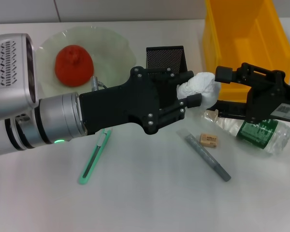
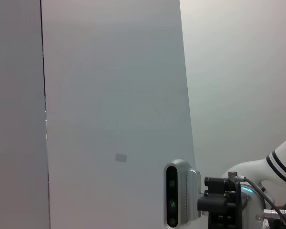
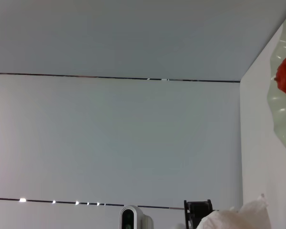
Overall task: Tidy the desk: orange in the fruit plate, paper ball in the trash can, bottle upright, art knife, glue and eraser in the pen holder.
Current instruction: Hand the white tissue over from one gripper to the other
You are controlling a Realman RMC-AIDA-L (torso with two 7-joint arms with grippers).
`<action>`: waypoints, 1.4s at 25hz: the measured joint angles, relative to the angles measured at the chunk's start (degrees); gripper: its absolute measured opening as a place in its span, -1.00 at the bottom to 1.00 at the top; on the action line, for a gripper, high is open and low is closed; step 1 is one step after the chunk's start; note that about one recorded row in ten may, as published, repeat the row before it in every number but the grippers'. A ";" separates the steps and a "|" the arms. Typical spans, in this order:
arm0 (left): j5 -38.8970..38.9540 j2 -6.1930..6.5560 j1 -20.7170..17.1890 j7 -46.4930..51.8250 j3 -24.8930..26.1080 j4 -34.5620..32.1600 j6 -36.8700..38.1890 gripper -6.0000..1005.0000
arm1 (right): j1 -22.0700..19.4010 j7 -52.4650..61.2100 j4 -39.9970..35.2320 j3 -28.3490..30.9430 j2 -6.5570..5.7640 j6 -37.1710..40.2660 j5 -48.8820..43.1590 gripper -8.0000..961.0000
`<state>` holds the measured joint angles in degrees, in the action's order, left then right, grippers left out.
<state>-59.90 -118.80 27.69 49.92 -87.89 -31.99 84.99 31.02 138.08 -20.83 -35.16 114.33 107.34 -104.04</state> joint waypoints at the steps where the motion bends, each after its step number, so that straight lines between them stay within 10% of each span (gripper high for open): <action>1: 0.00 0.04 -0.02 0.00 0.00 0.00 0.00 -0.25 | -0.03 -0.03 0.00 0.01 -0.07 0.02 0.06 0.65; 12: -0.01 0.07 -0.18 -0.07 0.33 0.00 0.07 -0.25 | -0.44 -0.09 0.00 0.35 -0.28 0.32 0.39 0.24; 35: -0.03 0.07 0.25 0.00 0.00 0.00 -0.10 -0.26 | -0.41 -0.09 0.00 0.42 -0.24 -0.36 0.08 0.11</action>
<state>-59.93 -118.74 27.95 49.92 -87.89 -31.99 84.89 30.61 137.98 -20.83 -34.74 114.09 106.97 -103.96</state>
